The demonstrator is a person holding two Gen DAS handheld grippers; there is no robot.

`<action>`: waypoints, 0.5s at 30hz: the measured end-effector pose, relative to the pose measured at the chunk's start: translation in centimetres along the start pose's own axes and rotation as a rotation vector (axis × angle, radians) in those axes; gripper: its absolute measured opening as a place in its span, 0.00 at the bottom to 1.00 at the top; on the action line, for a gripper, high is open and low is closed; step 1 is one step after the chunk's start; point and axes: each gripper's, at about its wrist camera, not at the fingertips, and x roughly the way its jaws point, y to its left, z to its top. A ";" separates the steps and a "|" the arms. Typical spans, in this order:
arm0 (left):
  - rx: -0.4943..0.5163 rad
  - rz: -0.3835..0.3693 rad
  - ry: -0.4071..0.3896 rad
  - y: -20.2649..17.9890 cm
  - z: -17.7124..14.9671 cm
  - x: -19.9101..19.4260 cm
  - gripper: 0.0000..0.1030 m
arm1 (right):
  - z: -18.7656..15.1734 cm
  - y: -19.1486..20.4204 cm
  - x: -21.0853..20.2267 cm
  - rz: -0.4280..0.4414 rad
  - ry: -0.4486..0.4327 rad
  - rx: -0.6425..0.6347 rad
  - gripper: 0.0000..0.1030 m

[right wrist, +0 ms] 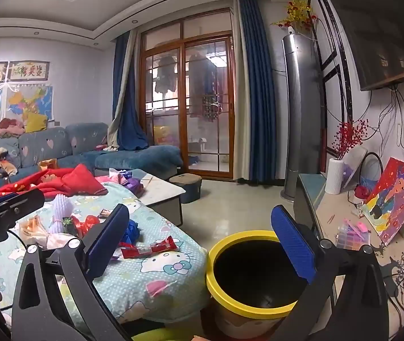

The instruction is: Collect trash

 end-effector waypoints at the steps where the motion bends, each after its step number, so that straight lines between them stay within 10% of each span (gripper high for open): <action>1: 0.000 0.000 0.003 0.0 0.0 0.0 0.90 | 0.0 0.0 0.0 -0.001 0.002 -0.001 0.94; 15: 0.004 0.002 0.012 0.0 -0.1 0.1 0.90 | -0.4 0.7 0.4 -0.006 0.016 -0.001 0.94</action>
